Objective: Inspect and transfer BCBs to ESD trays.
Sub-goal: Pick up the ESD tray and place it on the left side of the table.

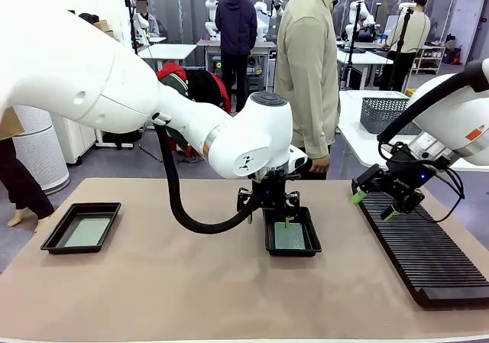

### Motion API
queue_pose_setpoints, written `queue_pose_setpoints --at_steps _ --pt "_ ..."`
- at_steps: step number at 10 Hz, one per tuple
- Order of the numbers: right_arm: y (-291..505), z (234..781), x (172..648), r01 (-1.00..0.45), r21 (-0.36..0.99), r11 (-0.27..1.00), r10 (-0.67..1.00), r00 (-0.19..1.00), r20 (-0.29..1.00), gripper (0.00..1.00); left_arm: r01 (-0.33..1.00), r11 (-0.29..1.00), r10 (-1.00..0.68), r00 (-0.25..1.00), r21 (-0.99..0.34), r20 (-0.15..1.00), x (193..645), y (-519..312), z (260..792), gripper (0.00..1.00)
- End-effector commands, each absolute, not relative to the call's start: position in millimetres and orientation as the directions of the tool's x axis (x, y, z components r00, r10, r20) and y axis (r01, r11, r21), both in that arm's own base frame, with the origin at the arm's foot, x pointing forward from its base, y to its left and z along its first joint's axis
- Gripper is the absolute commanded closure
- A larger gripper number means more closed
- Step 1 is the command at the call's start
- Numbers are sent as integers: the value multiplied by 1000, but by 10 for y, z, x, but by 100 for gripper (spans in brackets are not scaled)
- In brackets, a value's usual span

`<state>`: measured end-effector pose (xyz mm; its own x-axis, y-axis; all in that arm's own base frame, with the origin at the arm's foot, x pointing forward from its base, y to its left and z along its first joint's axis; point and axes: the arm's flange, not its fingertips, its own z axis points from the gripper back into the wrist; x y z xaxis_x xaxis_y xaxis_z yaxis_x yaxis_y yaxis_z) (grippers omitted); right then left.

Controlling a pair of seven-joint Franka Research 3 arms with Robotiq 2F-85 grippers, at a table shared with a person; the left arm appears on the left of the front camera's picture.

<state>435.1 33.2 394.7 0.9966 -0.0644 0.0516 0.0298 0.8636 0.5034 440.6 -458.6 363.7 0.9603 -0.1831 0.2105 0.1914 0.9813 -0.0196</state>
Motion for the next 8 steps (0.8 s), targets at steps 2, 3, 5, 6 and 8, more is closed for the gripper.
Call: queue_pose_setpoints --at_steps 2,3,5,6,8 --pt "375 3960 4361 44 485 874 -79 996 51 0 146 989 -150 964 37 219 4623 -4714 3539 0" --pt "375 3960 4361 44 485 874 -79 996 51 0 140 990 -143 967 30 209 4713 -4715 3512 0" --pt "375 3960 4361 44 485 874 -79 996 51 0 135 991 -137 973 24 187 4829 -4723 3430 0" --pt "375 3960 4361 44 485 874 -79 996 51 0 135 990 -138 974 29 182 4896 -4731 3378 0" --pt "375 3960 4361 44 485 874 -79 996 51 0 119 993 -121 976 21 183 4969 -4712 3334 0"
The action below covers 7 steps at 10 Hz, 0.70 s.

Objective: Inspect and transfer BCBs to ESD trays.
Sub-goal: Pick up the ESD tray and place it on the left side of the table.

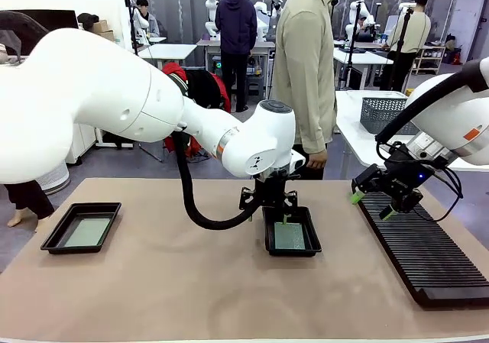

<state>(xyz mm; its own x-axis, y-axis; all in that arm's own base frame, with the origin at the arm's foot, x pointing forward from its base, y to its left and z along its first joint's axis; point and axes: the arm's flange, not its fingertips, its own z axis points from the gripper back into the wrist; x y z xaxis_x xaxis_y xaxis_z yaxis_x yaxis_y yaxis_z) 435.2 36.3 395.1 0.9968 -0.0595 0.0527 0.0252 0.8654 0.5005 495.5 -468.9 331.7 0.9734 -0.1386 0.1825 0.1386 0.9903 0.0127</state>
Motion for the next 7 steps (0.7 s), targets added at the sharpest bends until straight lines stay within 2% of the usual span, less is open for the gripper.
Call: queue_pose_setpoints --at_steps 1,7 --pt "375 3960 4361 44 485 874 -79 996 51 0 115 993 -115 977 14 181 4982 -4668 3302 0" --pt "375 3960 4361 44 485 874 -79 996 51 0 111 994 -110 980 6 165 5051 -4590 3197 0"
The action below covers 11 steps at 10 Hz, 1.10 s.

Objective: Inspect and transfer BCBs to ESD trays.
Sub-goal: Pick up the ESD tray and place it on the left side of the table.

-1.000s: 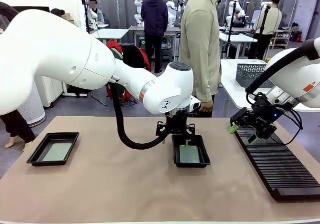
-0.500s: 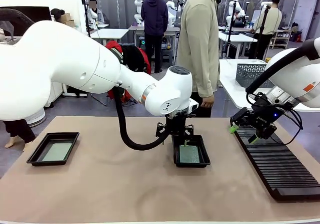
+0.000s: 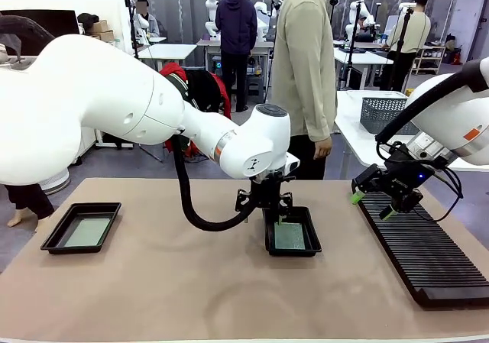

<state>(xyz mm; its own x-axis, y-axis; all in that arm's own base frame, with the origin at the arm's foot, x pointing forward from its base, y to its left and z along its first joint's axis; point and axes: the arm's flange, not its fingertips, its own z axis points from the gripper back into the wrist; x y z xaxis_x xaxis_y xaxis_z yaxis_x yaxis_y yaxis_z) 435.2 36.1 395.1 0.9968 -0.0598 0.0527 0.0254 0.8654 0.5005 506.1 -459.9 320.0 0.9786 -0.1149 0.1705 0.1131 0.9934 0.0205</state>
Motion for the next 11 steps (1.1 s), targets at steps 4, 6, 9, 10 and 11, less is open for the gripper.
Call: queue_pose_setpoints --at_steps 4,6,9,10,11 --pt "375 3960 4361 44 485 874 -79 996 51 0 113 993 -115 979 21 168 5059 -4601 3180 0" --pt "375 3960 4361 44 485 874 -79 996 51 0 113 993 -115 979 21 168 5059 -4601 3180 0" --pt "375 3960 4361 44 485 874 -79 996 51 0 113 993 -115 979 21 168 5059 -4601 3180 0" --pt "375 3960 4361 44 485 874 -79 996 51 0 115 993 -117 979 22 166 5054 -4607 3170 0" --pt "375 3960 4361 44 485 874 -79 996 51 0 115 993 -113 977 4 181 5071 -4619 3180 3"
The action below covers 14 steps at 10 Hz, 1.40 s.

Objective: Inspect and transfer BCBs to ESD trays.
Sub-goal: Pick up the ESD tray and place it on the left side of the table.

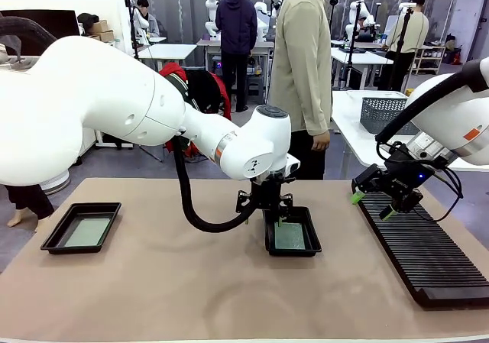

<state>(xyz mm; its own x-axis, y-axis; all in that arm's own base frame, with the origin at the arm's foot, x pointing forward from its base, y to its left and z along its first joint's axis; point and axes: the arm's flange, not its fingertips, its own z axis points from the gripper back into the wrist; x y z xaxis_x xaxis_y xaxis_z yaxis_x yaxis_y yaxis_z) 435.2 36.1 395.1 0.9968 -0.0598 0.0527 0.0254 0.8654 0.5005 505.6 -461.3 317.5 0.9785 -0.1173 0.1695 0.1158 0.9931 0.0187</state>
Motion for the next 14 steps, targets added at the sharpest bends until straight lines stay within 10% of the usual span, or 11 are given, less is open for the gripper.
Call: queue_pose_setpoints --at_steps 1,14 --pt "375 3960 4361 44 485 874 -79 996 51 0 113 994 -110 978 -3 177 5089 -4626 3172 4" --pt "375 3960 4361 44 485 874 -79 996 51 0 96 995 -95 986 -1 133 5157 -4649 3121 59"
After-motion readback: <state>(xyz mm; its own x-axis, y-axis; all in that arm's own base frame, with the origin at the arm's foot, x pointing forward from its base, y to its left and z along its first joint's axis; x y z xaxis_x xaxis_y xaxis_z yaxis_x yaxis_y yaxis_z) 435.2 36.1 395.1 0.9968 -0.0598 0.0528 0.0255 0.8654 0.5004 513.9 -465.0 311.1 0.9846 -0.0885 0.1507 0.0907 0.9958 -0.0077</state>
